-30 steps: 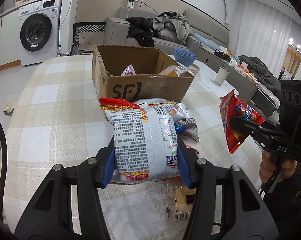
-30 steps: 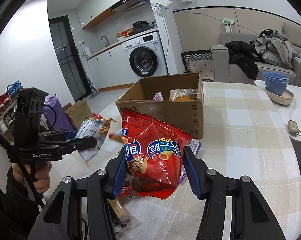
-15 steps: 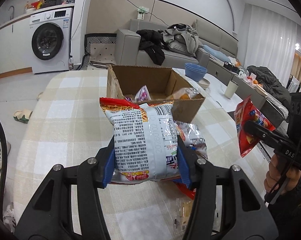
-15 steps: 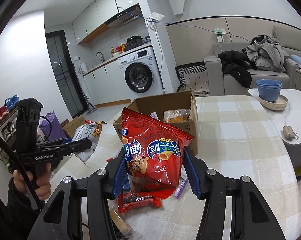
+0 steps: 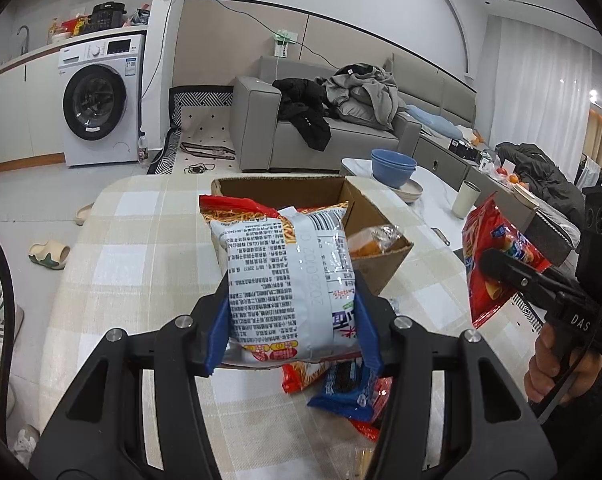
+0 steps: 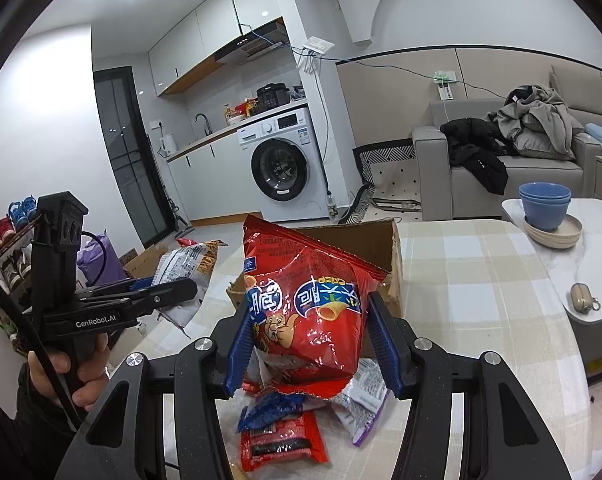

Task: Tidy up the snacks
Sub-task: 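Lift both held bags and carry them over the cardboard box, then lower both bags into the box and open both grippers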

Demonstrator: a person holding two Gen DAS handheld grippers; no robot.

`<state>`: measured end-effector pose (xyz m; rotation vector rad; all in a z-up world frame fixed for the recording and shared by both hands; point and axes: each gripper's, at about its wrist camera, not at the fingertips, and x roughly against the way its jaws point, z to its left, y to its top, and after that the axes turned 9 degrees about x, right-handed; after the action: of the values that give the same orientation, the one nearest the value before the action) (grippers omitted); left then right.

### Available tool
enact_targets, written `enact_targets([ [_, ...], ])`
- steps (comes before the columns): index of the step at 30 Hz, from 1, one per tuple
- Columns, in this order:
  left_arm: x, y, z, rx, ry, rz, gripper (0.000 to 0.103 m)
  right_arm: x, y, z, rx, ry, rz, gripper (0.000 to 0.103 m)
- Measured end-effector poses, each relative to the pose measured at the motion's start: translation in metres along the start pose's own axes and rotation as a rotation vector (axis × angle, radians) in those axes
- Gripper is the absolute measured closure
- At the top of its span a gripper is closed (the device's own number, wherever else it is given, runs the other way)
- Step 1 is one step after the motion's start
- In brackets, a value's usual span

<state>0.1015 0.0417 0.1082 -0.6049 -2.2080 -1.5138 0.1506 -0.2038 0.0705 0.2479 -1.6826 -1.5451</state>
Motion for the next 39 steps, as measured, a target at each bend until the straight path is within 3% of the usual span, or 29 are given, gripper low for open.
enact_targets([
  [16,-0.037,0.044,-0.013,0.005,0.013,-0.02,0.053,-0.027,0.027,-0.007,-0.023,-0.012,-0.062,0.049],
  [30,-0.101,0.061,-0.014,0.036,0.004,0.009,0.053,-0.07,0.039,-0.018,-0.045,-0.017,0.001,0.049],
  [39,-0.144,0.06,-0.012,0.038,0.036,0.015,0.053,-0.097,0.044,-0.023,-0.053,-0.011,0.02,0.049],
])
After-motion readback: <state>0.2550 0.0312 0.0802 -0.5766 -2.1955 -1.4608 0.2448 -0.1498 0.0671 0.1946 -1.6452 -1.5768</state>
